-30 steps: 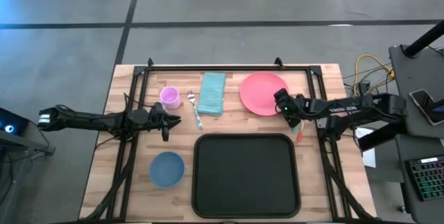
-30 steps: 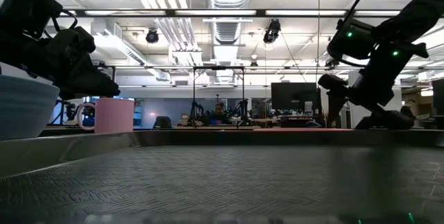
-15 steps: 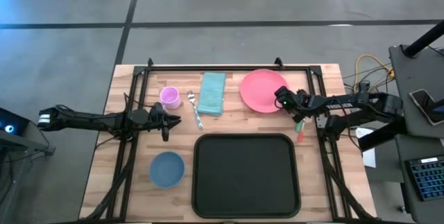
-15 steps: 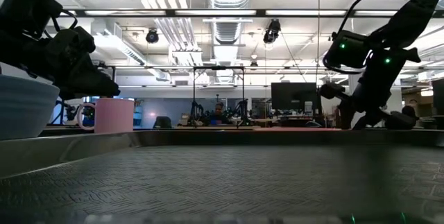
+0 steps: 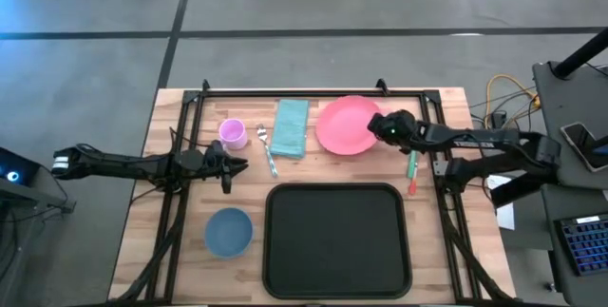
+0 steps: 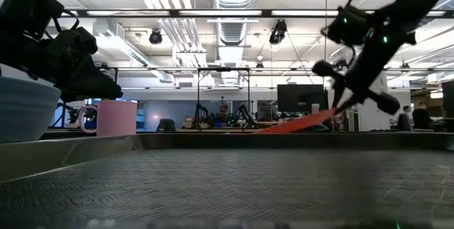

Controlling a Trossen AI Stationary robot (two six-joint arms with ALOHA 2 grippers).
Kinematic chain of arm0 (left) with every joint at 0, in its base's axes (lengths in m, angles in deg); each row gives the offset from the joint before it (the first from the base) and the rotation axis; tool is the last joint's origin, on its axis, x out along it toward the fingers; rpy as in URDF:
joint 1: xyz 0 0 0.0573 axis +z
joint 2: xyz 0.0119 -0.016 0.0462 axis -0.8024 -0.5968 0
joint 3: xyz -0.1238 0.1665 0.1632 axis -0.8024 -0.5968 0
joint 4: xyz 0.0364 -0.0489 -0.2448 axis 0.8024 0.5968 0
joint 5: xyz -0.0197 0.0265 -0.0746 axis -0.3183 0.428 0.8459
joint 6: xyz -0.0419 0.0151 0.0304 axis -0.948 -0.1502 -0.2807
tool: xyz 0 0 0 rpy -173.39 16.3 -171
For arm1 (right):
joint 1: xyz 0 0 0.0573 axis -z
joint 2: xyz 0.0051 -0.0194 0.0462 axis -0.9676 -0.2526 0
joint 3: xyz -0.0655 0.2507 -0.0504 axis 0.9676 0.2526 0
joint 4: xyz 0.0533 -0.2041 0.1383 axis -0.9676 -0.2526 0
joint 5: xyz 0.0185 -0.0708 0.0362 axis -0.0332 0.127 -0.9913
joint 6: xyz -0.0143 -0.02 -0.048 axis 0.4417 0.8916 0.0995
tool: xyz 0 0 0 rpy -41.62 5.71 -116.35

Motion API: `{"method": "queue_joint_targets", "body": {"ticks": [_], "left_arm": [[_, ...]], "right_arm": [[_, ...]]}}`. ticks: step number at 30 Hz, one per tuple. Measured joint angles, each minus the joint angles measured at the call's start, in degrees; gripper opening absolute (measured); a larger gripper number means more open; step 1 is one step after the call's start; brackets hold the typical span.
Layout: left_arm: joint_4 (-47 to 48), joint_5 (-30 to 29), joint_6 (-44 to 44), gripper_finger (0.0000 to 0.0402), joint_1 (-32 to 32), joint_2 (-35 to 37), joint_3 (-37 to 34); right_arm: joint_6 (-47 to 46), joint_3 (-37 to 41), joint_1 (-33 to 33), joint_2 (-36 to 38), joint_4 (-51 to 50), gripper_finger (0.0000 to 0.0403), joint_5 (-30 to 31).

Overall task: Set up tray
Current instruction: Put the pink plate on the black serving tray

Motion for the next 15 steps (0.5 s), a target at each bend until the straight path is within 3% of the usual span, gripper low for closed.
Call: {"method": "queue_joint_targets", "body": {"ticks": [5, 9, 15], "left_arm": [[0.0, 0.0, 0.0, 0.0066, 0.0, 0.0, 0.0], [0.0, 0.0, 0.0, 0.0066, 0.0, 0.0, 0.0], [0.0, 0.0, 0.0, 0.0066, 0.0, 0.0, 0.0]], "right_arm": [[11.0, -7.6, -0.3, 2.5, -12.7, 0.0008, -7.0], [13.9, -11.1, -0.3, 3.2, -21.5, 0.0008, -4.5], [13.3, -9.7, -0.1, 2.4, -21.2, 0.0008, -2.9]]}}
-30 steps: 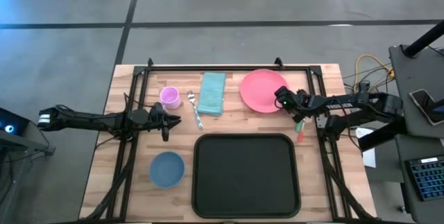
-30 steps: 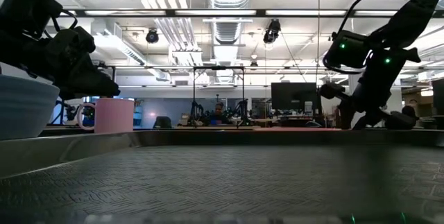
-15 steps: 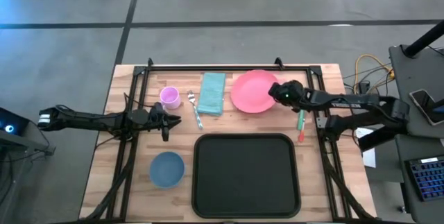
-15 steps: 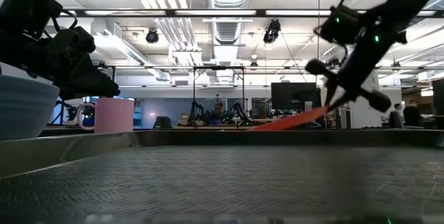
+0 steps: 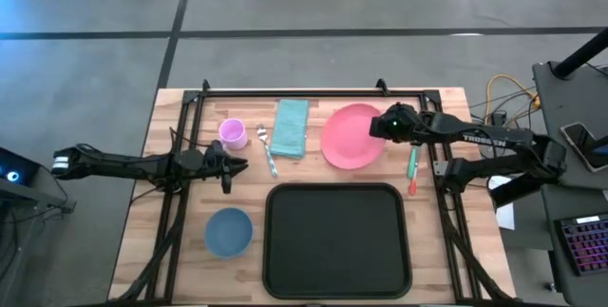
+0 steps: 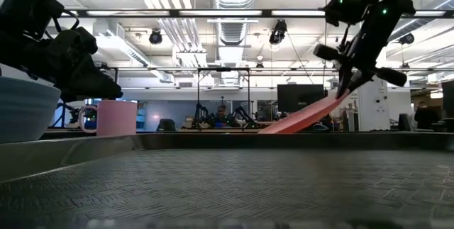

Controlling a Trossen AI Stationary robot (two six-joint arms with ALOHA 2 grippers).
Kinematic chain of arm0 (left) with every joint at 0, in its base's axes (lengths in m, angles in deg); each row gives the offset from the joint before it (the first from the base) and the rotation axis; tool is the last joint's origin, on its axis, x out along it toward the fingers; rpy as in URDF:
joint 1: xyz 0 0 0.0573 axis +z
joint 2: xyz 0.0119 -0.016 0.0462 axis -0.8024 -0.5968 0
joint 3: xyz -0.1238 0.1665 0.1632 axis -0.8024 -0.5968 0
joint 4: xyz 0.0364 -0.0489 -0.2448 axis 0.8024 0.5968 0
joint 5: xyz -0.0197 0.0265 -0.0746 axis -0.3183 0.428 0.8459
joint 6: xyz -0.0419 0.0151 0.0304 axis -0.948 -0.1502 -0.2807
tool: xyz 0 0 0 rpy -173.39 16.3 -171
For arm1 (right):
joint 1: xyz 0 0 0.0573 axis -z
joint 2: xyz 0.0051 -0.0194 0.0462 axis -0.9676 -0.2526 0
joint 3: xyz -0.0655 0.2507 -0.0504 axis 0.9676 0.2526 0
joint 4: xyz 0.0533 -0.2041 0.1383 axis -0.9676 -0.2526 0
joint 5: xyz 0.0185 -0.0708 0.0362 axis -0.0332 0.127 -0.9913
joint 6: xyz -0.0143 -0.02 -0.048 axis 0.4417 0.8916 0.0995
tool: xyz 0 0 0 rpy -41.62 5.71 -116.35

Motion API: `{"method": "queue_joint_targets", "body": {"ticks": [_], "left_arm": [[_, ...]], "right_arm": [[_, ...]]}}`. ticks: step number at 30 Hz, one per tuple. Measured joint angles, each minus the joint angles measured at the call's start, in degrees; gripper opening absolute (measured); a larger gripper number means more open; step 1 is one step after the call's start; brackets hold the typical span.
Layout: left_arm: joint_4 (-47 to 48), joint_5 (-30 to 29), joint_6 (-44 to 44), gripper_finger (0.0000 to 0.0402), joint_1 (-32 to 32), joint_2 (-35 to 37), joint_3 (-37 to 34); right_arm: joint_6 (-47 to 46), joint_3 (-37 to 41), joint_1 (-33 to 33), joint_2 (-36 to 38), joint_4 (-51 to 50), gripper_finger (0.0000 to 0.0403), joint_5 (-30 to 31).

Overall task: Set up tray
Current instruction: Put the pink plate on the black serving tray

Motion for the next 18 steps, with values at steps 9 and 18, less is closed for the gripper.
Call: {"method": "queue_joint_targets", "body": {"ticks": [9, 18], "left_arm": [[0.0, 0.0, 0.0, 0.0066, 0.0, 0.0, 0.0], [0.0, -0.2, 0.0, 0.0066, 0.0, 0.0, 0.0]], "right_arm": [[1.0, 3.8, -0.1, -8.6, 0.1, 0.0057, -3.3], [7.6, 1.1, -0.1, -12.7, 0.6, 0.0220, -2.6]]}}
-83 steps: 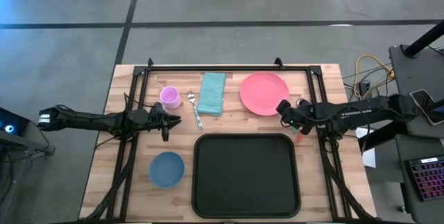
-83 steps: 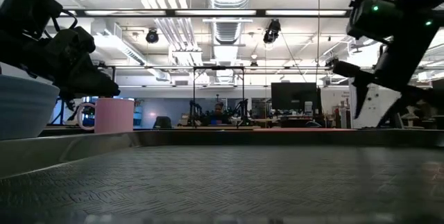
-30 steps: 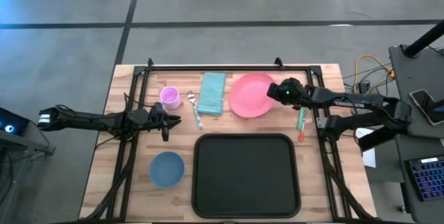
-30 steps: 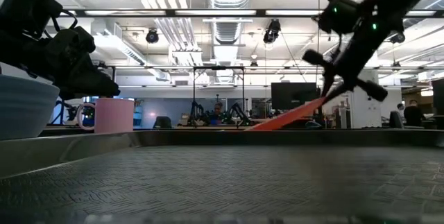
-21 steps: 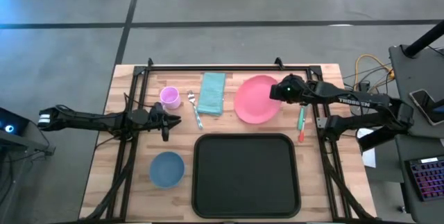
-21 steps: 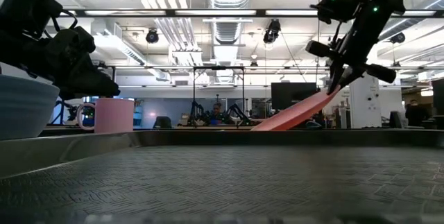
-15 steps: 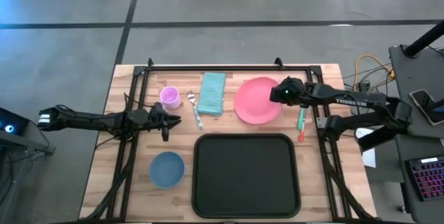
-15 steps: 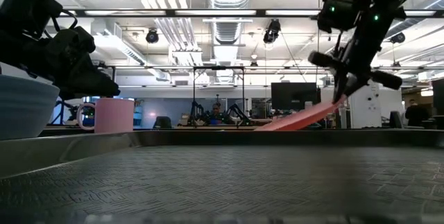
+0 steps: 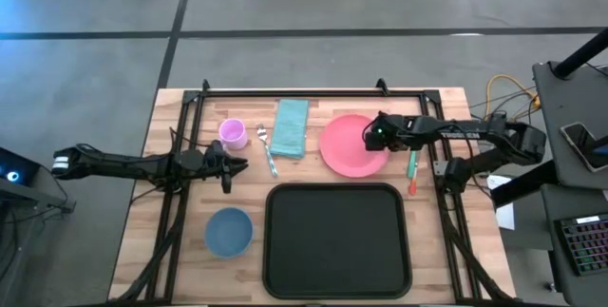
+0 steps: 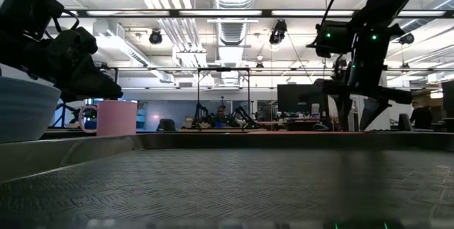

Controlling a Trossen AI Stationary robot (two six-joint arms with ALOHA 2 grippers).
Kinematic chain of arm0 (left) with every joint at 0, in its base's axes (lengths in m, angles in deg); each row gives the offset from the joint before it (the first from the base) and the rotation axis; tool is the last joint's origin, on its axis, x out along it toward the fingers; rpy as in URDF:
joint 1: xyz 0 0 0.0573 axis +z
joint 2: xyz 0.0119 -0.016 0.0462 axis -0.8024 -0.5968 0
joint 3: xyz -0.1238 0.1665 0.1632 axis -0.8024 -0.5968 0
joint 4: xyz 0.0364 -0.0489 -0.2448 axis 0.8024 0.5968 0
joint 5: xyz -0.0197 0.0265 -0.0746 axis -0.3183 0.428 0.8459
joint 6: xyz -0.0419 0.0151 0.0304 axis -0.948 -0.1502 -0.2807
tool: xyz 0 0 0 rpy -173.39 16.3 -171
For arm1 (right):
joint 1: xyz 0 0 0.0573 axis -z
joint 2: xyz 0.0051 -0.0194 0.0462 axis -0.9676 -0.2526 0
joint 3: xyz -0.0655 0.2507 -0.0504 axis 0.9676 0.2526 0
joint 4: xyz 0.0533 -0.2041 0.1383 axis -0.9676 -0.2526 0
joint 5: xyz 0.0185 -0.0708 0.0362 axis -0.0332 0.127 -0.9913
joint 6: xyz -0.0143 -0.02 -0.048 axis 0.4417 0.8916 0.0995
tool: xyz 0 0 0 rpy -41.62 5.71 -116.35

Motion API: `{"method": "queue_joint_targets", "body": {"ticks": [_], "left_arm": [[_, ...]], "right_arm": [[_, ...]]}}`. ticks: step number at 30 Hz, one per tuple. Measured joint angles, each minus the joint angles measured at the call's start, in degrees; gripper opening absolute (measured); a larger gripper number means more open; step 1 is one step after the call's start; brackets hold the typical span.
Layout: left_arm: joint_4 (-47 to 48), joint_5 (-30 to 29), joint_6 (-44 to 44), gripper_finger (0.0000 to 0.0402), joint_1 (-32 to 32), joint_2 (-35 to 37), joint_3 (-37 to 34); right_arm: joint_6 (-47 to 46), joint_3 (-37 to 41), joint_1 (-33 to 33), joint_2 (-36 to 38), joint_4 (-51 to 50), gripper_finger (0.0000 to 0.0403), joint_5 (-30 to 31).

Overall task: Set up tray
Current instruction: Put the pink plate on the black serving tray, then put the pink cup on the top left of the black serving tray

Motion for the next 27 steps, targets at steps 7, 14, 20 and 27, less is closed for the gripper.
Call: {"method": "queue_joint_targets", "body": {"ticks": [7, 14, 20, 27], "left_arm": [[-0.3, -1.9, -0.1, 0.0066, 0.0, -0.8, 0.0], [-2.1, -0.8, -32.1, 0.0066, -0.1, -1.0, 0.3], [-4.5, -3.4, -41.1, 0.0066, 0.0, -0.7, 1.5], [-4.2, -8.9, -32.5, 0.0066, 0.1, -0.9, 10.5]], "right_arm": [[6.0, -2.3, 0.0, 0.0, 0.1, 0.0294, 3.0], [7.8, -4.7, 0.0, 0.0, 0.1, 0.0307, 4.4], [7.9, -5.4, 0.0, 0.0, 0.1, 0.0297, 4.3], [7.9, -5.4, 0.0, 0.0, 0.1, 0.0290, 4.3]]}}
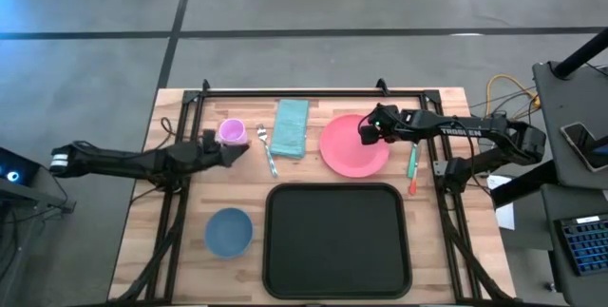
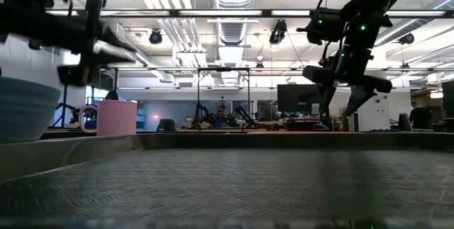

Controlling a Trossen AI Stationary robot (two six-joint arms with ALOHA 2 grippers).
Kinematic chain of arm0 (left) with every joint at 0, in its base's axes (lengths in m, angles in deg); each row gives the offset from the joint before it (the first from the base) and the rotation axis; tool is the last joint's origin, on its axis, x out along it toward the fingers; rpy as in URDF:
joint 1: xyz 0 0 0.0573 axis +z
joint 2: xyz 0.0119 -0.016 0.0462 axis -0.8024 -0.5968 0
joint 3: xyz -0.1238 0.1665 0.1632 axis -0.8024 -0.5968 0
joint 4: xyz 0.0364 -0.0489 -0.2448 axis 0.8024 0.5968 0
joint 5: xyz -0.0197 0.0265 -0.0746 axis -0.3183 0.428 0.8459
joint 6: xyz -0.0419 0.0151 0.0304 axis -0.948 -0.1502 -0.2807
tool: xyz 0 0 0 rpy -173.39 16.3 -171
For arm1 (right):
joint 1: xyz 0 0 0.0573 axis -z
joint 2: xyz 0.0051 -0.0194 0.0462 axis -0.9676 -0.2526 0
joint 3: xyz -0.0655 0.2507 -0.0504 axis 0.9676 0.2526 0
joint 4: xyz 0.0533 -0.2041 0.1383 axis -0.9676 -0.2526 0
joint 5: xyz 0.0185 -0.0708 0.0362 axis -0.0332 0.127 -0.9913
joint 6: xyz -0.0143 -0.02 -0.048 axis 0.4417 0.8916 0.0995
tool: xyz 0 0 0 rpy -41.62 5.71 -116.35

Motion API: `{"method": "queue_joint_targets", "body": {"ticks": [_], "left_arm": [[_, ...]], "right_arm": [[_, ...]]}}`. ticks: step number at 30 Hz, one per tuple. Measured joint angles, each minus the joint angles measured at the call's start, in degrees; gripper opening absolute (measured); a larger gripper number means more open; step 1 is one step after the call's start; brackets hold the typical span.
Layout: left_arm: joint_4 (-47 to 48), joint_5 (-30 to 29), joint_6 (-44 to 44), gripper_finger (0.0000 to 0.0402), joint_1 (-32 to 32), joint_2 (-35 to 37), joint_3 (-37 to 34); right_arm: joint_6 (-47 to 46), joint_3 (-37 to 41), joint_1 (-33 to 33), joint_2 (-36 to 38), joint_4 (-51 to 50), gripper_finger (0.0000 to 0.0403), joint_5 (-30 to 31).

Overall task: Set up tray
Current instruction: Put the pink cup on the top left of the black serving tray

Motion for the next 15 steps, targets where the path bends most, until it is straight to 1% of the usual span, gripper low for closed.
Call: {"method": "queue_joint_targets", "body": {"ticks": [3, 5, 6, 7, 9, 13, 15], "left_arm": [[0.8, 0.1, 8.2, 0.0066, 0.0, -0.8, 4.7], [5.3, -0.3, 12.8, 0.0066, 0.0, -1.2, 8.9], [9.3, -1.1, 13.9, 0.0066, 0.0, -1.8, 11.7], [14.3, -2.5, 14.7, 0.0066, 0.0, -2.5, 14.6], [27.4, -4.4, 17.0, 0.0066, 0.1, -4.5, 20.7], [52.1, -4.5, 18.3, 0.0066, 0.3, -11.6, 31.6], [61.7, -4.6, 19.0, 0.0067, 0.4, -15.7, 35.6]], "right_arm": [[0.2, 0.0, 0.0, 0.0, 0.0, 0.0293, 0.0], [0.3, 0.0, 0.0, 0.0, 0.0, 0.0294, 0.0], [0.3, 0.0, 0.0, 0.0, 0.0, 0.0295, 0.0], [0.3, 0.0, 0.0, 0.0, 0.0, 0.0295, 0.0], [0.3, 0.0, 0.0, 0.0, 0.0, 0.0294, 0.0], [0.8, 0.1, 0.0, 0.0, 0.0, 0.0290, 0.0], [1.4, 0.1, 0.0, 0.0, -0.1, 0.0291, 0.0]]}}
